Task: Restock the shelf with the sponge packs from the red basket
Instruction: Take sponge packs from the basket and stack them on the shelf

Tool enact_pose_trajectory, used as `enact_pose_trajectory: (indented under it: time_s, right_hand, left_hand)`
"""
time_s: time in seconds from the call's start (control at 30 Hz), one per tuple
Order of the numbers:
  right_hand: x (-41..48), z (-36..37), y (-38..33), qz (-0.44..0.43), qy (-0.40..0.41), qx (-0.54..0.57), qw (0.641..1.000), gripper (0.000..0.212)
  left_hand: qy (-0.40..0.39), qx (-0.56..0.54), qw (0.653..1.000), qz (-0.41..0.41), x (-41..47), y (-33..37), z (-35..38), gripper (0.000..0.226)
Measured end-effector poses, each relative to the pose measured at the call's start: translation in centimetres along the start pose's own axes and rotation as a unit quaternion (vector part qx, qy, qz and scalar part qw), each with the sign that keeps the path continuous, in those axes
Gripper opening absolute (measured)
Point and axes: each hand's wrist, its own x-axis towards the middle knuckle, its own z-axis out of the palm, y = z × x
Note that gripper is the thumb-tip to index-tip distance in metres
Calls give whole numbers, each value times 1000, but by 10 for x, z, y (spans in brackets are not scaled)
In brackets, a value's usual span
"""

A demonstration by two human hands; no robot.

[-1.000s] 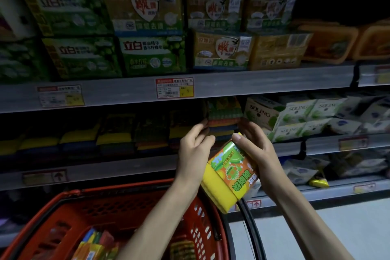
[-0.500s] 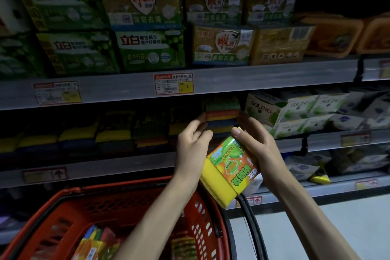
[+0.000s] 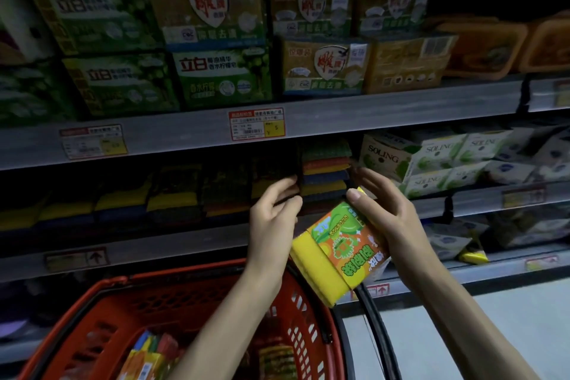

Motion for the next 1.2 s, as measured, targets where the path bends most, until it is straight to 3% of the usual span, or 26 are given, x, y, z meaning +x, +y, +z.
enact_pose_trajectory:
  time_s: [0.17,0.3,0.43,0.53,0.67,0.8,0.97,1.1,1.2]
  right_hand:
    - [-9,4,-3,18,41,48,998,44]
    - [-18,16,-9,19,50,89,995,44]
    - [-31,34,-12,0,52,98,994,40]
    - [-42,43,-13,-18,16,98,995,51]
    - [-55,44,-18,27,-168,121,978,66]
    - [-72,49,-24,51,-297,129,945,75]
    - [-86,76,-23,55,-306,151,938,74]
    - [-81,90,-15,74,-275,146,947,68]
    - [-71,93,-9,109,-254,146,950,82]
  left_hand:
    - [-46,-5,999,-16,-19,-9,-17,31]
    - [-136,-10,988,-67,-34,-14,-35,57]
    - [-193,-36,976,-91,-45,-18,-58,68]
    - [-191,-35,979,-65,-50,-16,-82,78]
    - [-194,29,981,5,-54,-8,-123,91]
    - [-243,38,969,0,-61,-4,-155,91]
    - [-225,87,970,23,-70,-11,-165,88]
    - [-208,66,976,12,-65,-16,-160,86]
    - [-207,61,976,3,-57,-14,-162,84]
